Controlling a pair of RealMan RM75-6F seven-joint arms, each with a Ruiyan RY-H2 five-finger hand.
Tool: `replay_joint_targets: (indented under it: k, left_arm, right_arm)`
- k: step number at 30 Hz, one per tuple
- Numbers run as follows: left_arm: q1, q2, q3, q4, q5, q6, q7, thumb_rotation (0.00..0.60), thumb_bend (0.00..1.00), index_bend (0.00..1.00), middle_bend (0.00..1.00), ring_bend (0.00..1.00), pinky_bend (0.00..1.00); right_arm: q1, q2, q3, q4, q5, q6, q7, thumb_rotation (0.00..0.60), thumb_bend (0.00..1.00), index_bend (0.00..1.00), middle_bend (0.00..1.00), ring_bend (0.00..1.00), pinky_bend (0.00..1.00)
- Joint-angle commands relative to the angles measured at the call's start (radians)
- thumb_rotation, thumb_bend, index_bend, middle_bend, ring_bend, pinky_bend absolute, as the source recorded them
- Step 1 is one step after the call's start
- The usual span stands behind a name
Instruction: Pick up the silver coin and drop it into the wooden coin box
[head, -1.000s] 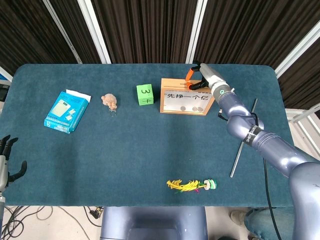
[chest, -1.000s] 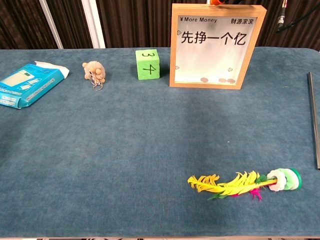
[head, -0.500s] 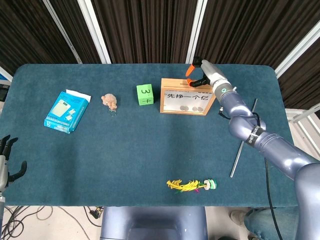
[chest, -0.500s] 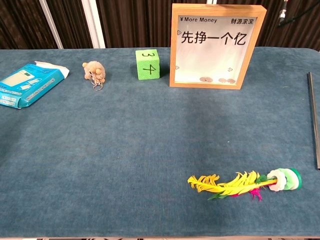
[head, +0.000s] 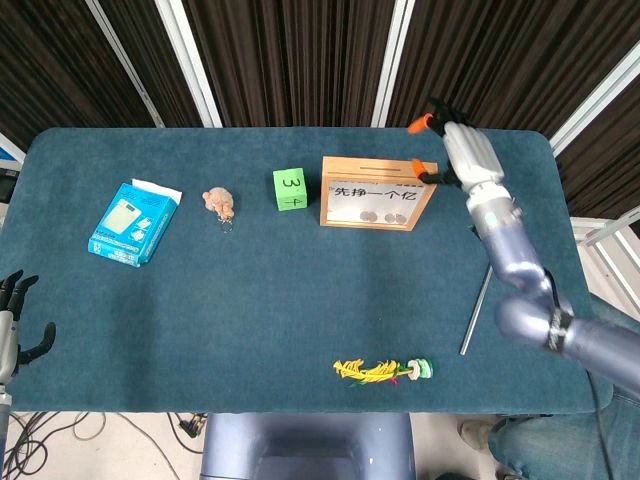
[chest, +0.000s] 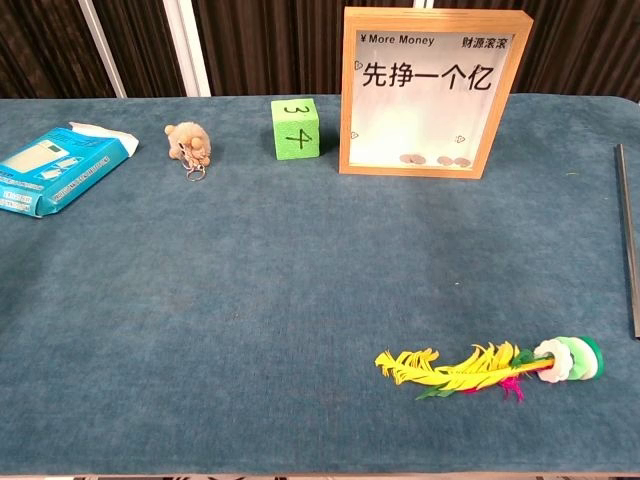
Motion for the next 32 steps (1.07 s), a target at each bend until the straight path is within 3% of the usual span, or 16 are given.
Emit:
replay_joint_targets:
  k: [1, 5, 11, 14, 19, 24, 32]
  left_arm:
    - [0.002, -0.001, 0.002, 0.003, 0.006, 0.005, 0.0, 0.6, 0.4, 0.15, 0.03, 0.04, 0.0]
    - [0.005, -0.003, 0.005, 0.006, 0.015, 0.011, 0.0, 0.6, 0.4, 0.15, 0.03, 0.04, 0.0]
    - [0.006, -0.007, 0.007, 0.01, 0.02, 0.017, 0.006, 0.6, 0.4, 0.15, 0.03, 0.04, 0.0]
    - [0.005, -0.011, 0.007, 0.014, 0.021, 0.02, 0.019, 0.6, 0.4, 0.15, 0.03, 0.04, 0.0]
    - [0.007, -0.016, 0.006, 0.017, 0.025, 0.03, 0.026, 0.6, 0.4, 0.15, 0.03, 0.04, 0.0]
    - [0.009, -0.022, 0.006, 0.023, 0.033, 0.04, 0.03, 0.6, 0.4, 0.15, 0.03, 0.04, 0.0]
    - [0.011, -0.03, 0.003, 0.03, 0.037, 0.049, 0.035, 0.6, 0.4, 0.15, 0.03, 0.04, 0.0]
  right_arm:
    - [-0.208, 0.08, -0.139, -0.241, -0.211, 0.299, -0.218, 0.6, 0.49, 0.25, 0.01, 0.0, 0.0]
    - [-0.331, 0.065, -0.224, -0.311, -0.309, 0.461, -0.343, 0.6, 0.49, 0.22, 0.01, 0.0, 0.0]
    - [-0.475, 0.025, -0.313, -0.334, -0.42, 0.621, -0.458, 0.6, 0.49, 0.22, 0.01, 0.0, 0.0]
    - [-0.546, -0.002, -0.357, -0.306, -0.465, 0.672, -0.534, 0.6, 0.49, 0.21, 0.01, 0.0, 0.0]
    - [-0.649, -0.044, -0.395, -0.294, -0.486, 0.71, -0.537, 0.6, 0.49, 0.15, 0.01, 0.0, 0.0]
    - [-0.729, -0.098, -0.393, -0.246, -0.532, 0.749, -0.499, 0.6, 0.49, 0.15, 0.01, 0.0, 0.0]
    - [-0.787, -0.163, -0.333, -0.16, -0.592, 0.773, -0.47, 0.6, 0.49, 0.13, 0.01, 0.0, 0.0]
